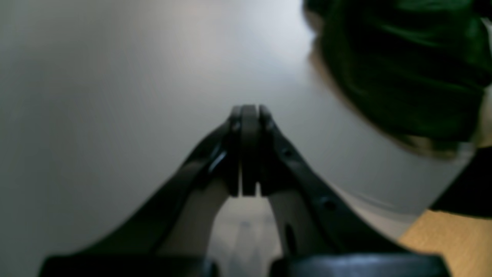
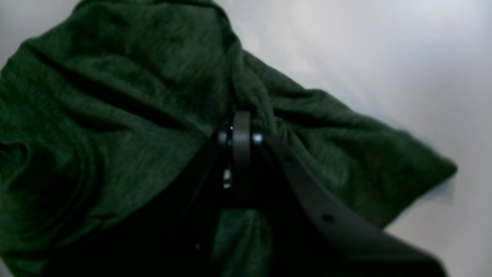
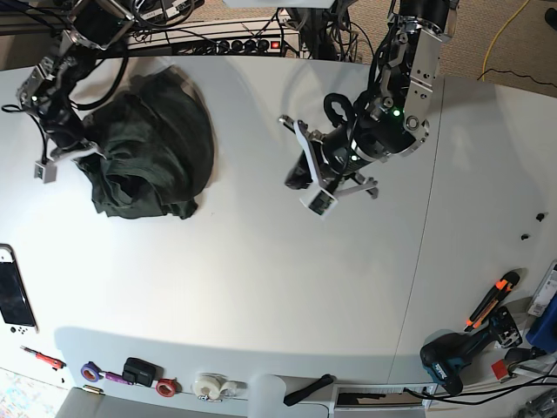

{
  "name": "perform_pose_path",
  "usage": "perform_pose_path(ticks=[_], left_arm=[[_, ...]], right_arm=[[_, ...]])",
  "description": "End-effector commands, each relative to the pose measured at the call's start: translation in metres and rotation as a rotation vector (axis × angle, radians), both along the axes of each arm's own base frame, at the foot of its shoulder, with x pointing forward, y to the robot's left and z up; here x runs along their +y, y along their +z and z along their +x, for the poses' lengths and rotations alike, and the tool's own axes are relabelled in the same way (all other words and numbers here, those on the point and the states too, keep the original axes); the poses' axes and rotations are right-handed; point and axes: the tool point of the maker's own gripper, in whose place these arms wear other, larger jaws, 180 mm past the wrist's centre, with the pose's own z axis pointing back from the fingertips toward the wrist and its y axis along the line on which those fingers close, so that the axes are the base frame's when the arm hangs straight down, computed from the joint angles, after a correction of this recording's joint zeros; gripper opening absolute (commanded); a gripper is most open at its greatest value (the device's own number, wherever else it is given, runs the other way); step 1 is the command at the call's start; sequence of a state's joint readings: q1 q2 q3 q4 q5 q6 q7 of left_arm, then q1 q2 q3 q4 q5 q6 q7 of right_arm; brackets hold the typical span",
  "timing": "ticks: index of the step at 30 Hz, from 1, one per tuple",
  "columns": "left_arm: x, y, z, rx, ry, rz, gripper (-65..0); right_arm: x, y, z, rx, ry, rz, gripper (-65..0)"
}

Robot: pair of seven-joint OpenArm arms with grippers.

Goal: Layout the t-shirt on the table in an organized manner, then fold the t-shirt properly
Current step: 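Drag the green shirt bundle with the right gripper toward the table corner, then press the left gripper onto the bundle side and push it toward the right gripper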

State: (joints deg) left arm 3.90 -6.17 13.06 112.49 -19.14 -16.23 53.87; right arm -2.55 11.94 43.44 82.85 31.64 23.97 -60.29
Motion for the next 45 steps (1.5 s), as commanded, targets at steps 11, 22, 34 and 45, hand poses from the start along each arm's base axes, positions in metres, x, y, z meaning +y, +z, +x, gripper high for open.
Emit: perform_pose_path(ticks=[11, 22, 34, 45], left_arm=[[-0.03, 0.04, -0.006, -0.062, -0.113, -0.214, -65.0], [-0.098, 0.031, -0.027, 0.001, -0.276, -0.361, -65.0], [-0.223, 0.002, -0.039, 0.1, -0.514, -0.285, -65.0], [-0.241, 0.048, -0.053, -0.095, -0.699, -0.463, -65.0]], right_arm=[[-0.048, 0.095, 0.01, -0.351, 0.026, 0.015, -65.0], [-0.01, 0.119, -0.039, -0.556, 0.142, 0.291, -65.0], [-0.007, 0.091, -0.075, -0.44, 0.115, 0.312, -65.0], [-0.008, 0.084, -0.052, -0.413, 0.109, 0.269, -65.0]])
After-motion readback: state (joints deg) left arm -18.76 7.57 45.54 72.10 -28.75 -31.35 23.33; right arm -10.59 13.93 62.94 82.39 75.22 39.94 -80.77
